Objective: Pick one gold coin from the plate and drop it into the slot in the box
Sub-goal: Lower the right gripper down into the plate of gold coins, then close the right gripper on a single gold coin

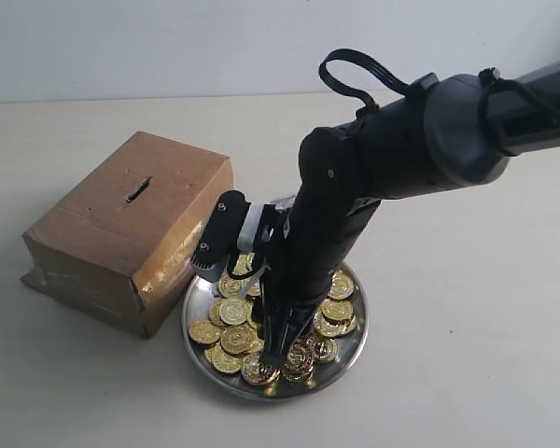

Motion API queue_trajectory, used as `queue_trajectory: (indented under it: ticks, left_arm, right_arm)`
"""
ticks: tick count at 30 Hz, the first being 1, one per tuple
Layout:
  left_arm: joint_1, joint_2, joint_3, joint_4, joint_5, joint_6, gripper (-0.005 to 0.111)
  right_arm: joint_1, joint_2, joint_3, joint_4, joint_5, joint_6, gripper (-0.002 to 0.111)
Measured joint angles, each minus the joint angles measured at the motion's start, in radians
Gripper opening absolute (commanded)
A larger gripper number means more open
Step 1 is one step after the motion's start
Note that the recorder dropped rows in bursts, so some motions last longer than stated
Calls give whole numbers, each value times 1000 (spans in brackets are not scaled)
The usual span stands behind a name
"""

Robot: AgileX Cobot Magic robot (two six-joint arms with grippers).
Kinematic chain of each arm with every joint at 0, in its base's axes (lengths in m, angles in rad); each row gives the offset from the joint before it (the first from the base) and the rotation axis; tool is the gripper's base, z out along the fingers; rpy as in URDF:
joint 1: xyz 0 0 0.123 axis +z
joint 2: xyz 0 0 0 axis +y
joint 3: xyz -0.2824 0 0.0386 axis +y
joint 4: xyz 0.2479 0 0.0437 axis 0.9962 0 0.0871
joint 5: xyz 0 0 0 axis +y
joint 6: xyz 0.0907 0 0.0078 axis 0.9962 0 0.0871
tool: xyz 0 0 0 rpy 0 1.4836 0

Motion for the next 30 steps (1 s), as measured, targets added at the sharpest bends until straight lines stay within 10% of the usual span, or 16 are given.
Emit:
queue_trajectory:
  ticks: [30]
  left_arm:
    - [0,0,0,0,0,0,0]
  right_arm:
    - [0,37,0,0,-41,4,51]
